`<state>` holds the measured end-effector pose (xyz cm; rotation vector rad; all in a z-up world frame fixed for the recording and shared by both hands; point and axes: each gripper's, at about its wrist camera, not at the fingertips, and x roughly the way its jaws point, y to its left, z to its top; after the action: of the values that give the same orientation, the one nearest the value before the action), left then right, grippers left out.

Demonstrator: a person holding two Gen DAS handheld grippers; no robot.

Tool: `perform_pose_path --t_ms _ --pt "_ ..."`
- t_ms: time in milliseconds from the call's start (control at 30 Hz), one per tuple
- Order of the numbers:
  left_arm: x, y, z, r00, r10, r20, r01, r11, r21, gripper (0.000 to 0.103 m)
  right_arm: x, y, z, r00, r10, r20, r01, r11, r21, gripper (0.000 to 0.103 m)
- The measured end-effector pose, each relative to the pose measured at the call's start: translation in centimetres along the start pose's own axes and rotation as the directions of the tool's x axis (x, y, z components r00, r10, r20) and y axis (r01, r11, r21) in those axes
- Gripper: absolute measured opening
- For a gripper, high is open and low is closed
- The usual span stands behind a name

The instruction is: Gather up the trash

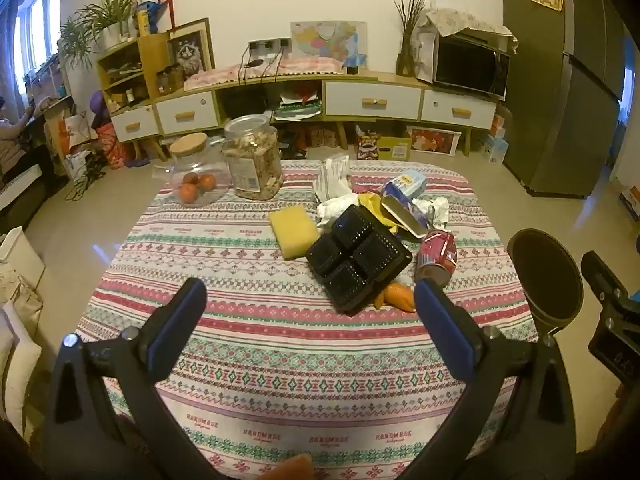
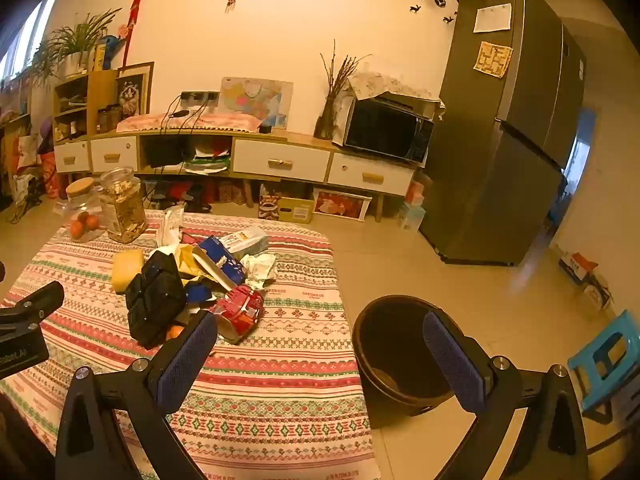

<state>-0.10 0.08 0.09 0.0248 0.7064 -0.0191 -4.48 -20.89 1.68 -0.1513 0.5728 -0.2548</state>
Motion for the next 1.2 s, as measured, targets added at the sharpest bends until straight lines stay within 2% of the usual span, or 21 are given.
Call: perform_pose_path --t_ms 33,1200 --pt "0.05 -0.14 0.01 1.000 0.022 -0.010 -0.022 1.000 0.011 0.103 0.02 -0.01 0.01 1.000 0.001 -0.001 -0.001 1.000 0.001 0.103" --pt "0.38 -0.33 -0.17 1.000 0.016 -0.005 -0.016 1.000 0.006 0.103 0.50 0.70 -0.16 1.000 0.019 -0.011 -0.019 1.000 0.001 0.103"
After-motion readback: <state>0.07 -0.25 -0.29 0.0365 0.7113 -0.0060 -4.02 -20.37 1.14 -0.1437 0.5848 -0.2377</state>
